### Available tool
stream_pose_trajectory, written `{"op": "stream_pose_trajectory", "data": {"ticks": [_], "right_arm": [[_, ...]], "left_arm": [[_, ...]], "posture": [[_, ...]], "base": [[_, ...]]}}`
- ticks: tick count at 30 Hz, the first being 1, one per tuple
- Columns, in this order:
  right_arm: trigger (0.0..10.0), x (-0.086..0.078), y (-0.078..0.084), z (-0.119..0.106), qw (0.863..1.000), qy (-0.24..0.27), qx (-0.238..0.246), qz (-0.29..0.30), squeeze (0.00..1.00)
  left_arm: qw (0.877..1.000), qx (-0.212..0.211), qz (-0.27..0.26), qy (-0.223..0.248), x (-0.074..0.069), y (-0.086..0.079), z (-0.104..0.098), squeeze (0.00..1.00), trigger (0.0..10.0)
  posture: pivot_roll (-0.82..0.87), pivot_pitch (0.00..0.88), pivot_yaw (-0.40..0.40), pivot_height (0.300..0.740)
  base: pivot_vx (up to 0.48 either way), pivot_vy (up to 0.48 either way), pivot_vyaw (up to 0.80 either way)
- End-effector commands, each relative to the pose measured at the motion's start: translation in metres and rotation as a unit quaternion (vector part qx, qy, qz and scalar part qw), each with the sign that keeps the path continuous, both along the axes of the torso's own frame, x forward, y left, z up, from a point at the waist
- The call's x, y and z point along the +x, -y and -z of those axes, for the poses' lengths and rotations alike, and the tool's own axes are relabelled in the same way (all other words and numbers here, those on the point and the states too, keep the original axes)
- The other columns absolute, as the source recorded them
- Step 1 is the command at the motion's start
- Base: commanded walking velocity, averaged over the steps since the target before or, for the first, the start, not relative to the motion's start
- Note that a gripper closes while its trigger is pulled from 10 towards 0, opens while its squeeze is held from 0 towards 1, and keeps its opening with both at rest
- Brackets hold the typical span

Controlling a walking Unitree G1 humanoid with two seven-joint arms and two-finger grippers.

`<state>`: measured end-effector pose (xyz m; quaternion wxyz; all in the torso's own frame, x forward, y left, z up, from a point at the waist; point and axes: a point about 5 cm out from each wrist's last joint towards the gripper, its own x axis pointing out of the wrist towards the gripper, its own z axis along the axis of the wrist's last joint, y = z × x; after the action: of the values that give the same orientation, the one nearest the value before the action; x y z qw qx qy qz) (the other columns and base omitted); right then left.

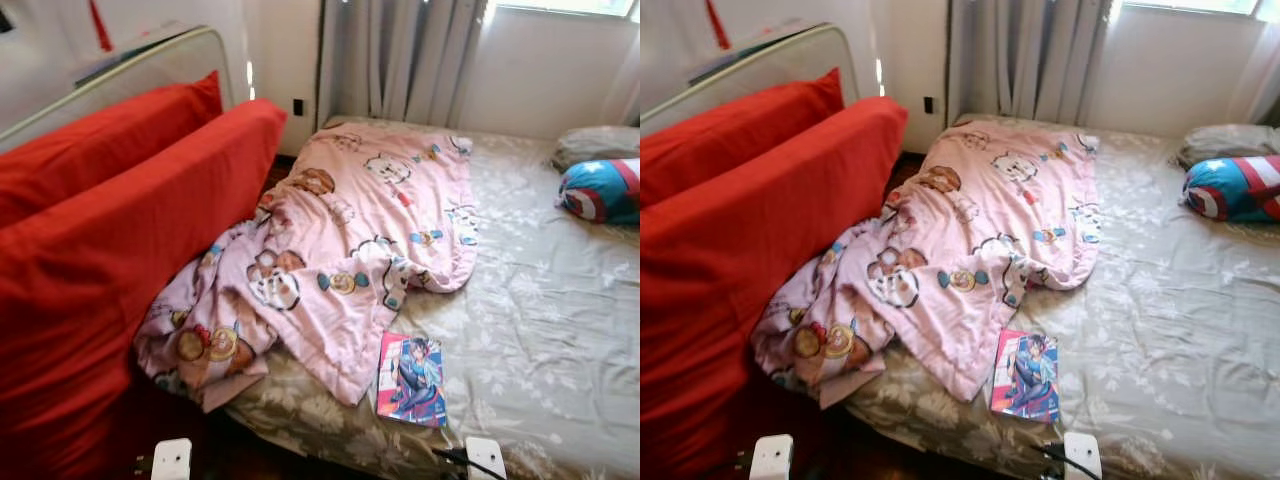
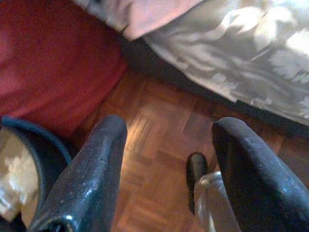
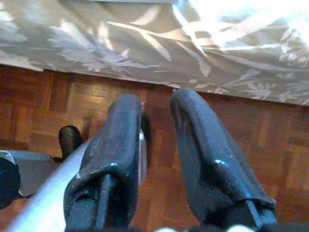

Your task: Clean up the room

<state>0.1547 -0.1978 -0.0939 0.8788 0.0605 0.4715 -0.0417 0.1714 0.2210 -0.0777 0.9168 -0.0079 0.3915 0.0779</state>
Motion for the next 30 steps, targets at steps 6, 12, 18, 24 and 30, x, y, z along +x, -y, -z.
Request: {"op": "stream_pose_trajectory", "data": {"ticks": [6,12,18,24,30], "right_arm": [[10.0,0.004,0.006,-0.003,1.0,0.012,-0.007,0.002,0.0],[10.0,0.029,0.005,-0.016,0.997,0.083,-0.007,-0.005,0.0],[10.0,0.053,0.006,-0.035,0.985,0.17,-0.017,-0.015,0.0],[10.0,0.073,0.01,-0.058,0.964,0.266,-0.019,-0.001,0.0],[10.0,0.084,0.01,-0.076,0.944,0.327,-0.033,0.008,0.0]], "left_arm": [[1.0,-0.009,0.009,0.002,-0.002,0.007,0.002,0.0,10.0],[0.995,-0.014,0.002,0.1,0.023,-0.001,-0.02,0.0,10.0],[0.982,-0.026,0.034,0.183,0.047,0.001,-0.042,0.0,10.0],[0.963,-0.018,0.04,0.266,0.066,-0.007,-0.071,0.0,10.0],[0.942,-0.013,0.073,0.327,0.07,-0.002,-0.094,0.0,10.0]], "posture": [[0.0,0.0,-0.002,0.74],[-0.01,0.0,-0.004,0.74],[-0.02,0.0,-0.002,0.74],[-0.04,0.0,-0.001,0.74],[-0.05,0.0,-0.007,0.74]], "base": [[0.134,0.0,0.0],[0.0,0.0,0.0],[0.0,0.0,0.0],[0.0,0.0,0.0],[0.0,0.0,0.0]]}}
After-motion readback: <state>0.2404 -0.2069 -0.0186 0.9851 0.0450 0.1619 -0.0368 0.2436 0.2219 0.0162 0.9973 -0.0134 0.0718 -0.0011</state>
